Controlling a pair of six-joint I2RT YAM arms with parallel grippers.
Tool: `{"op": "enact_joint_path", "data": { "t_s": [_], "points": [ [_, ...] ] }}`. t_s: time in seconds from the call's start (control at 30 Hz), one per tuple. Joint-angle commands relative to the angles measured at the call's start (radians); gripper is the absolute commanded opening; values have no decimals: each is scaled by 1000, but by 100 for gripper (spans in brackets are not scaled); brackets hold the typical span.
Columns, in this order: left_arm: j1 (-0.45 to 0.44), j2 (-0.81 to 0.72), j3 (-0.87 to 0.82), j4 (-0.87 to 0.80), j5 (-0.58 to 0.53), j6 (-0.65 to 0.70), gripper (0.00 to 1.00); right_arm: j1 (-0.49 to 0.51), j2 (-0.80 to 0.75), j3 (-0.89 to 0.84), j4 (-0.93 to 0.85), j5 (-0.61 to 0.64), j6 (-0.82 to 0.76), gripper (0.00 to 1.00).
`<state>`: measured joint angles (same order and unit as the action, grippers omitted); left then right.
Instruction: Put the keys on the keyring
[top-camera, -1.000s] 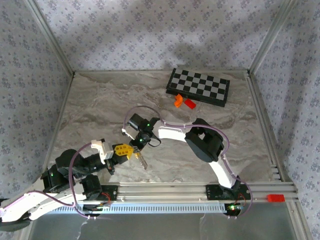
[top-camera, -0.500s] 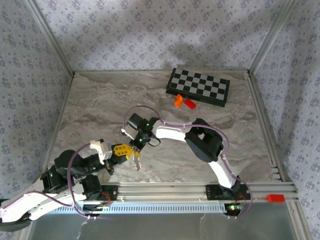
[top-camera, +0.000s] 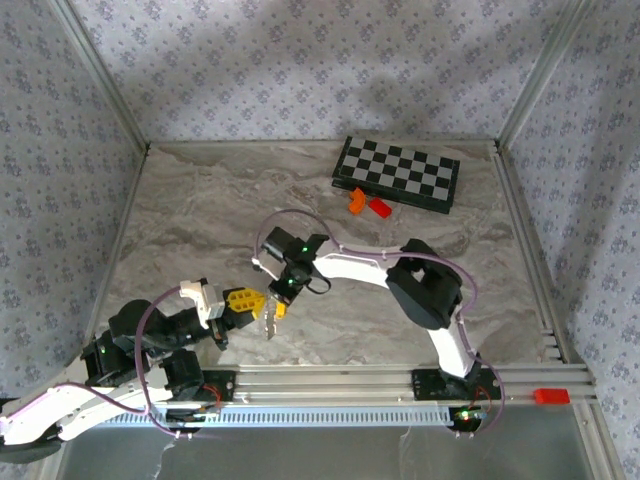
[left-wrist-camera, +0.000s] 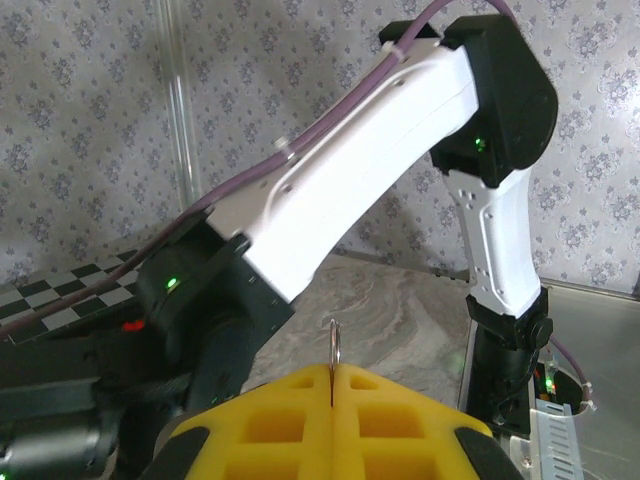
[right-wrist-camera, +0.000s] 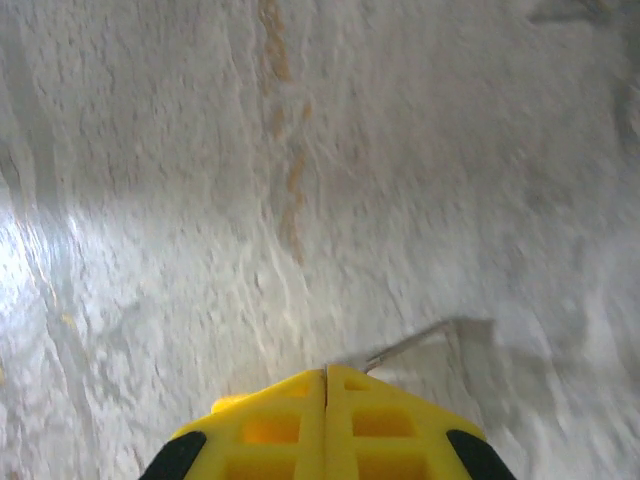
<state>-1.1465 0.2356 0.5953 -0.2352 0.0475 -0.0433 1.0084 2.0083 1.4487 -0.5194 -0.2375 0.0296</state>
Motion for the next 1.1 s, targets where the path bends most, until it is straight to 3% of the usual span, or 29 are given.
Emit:
{"op": "enact_joint_path", "data": {
  "t_s": [0.0, 0.27, 1.07],
  "points": [
    [-3, -8, 3, 55, 0, -4, 0, 2, -94, -64, -76, 75, 15, 0],
    [-4, 0, 3, 53, -3, -5, 0, 20, -201, -190, -199, 179, 73, 0],
    [-4, 19, -1, 51, -3, -10, 0, 48, -284, -349, -358, 218, 169, 0]
  ]
}}
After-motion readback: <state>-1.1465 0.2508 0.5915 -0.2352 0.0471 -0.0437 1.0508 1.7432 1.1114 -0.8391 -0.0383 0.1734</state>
